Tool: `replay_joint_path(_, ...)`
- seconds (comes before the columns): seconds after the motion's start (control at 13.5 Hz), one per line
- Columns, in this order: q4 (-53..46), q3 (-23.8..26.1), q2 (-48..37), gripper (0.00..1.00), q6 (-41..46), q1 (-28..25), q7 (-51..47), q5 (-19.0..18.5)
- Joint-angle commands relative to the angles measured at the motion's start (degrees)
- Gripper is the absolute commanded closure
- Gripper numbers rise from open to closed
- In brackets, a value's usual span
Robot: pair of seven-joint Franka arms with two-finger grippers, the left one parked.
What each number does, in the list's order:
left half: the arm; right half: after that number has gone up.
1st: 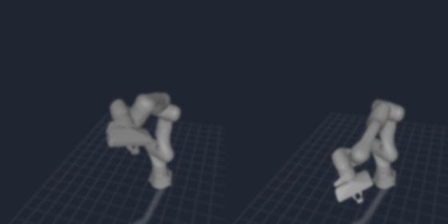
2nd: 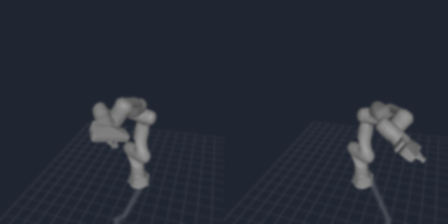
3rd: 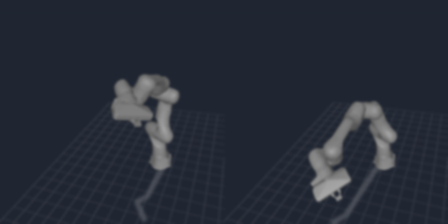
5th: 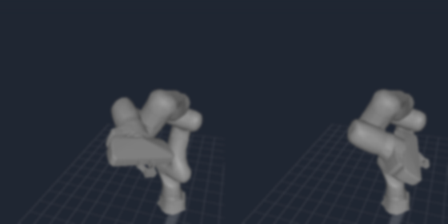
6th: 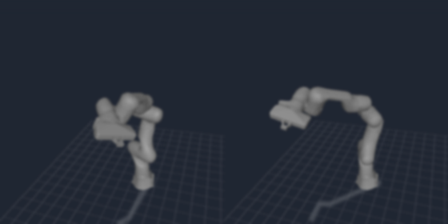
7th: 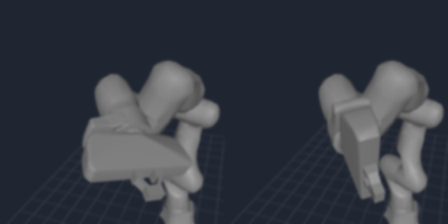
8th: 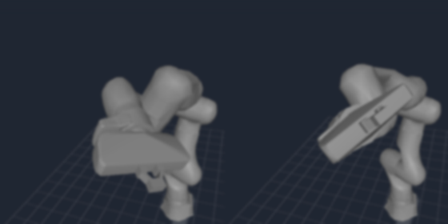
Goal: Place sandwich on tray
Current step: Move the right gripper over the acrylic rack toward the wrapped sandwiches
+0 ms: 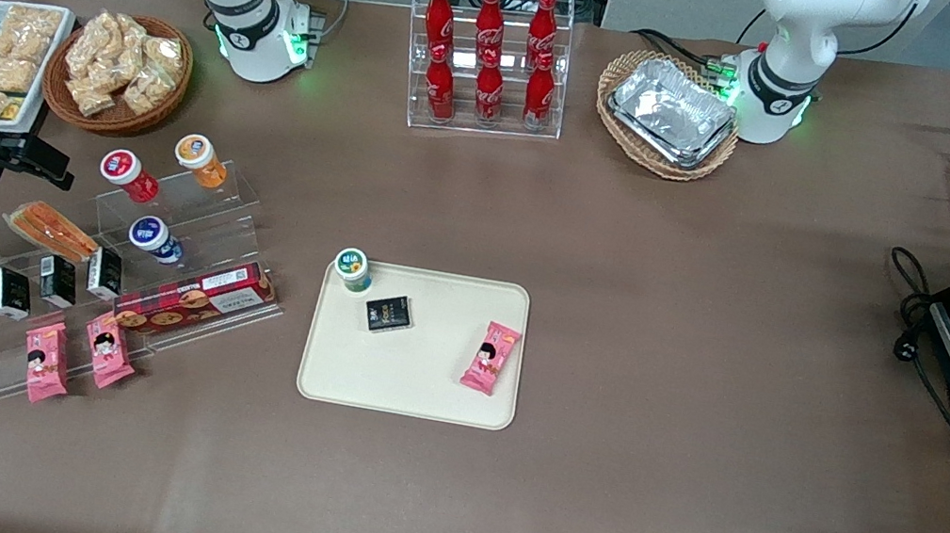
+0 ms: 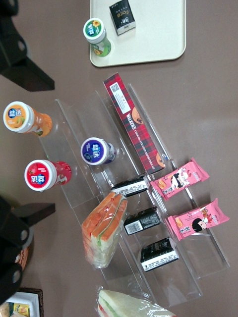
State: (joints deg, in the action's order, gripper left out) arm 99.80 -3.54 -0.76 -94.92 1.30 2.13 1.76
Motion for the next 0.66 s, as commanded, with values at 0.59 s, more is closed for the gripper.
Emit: replay_joint_path(0.59,-3.9,-1.0,-0.2,0.00,2.1,0.4,-5.3,-0.5)
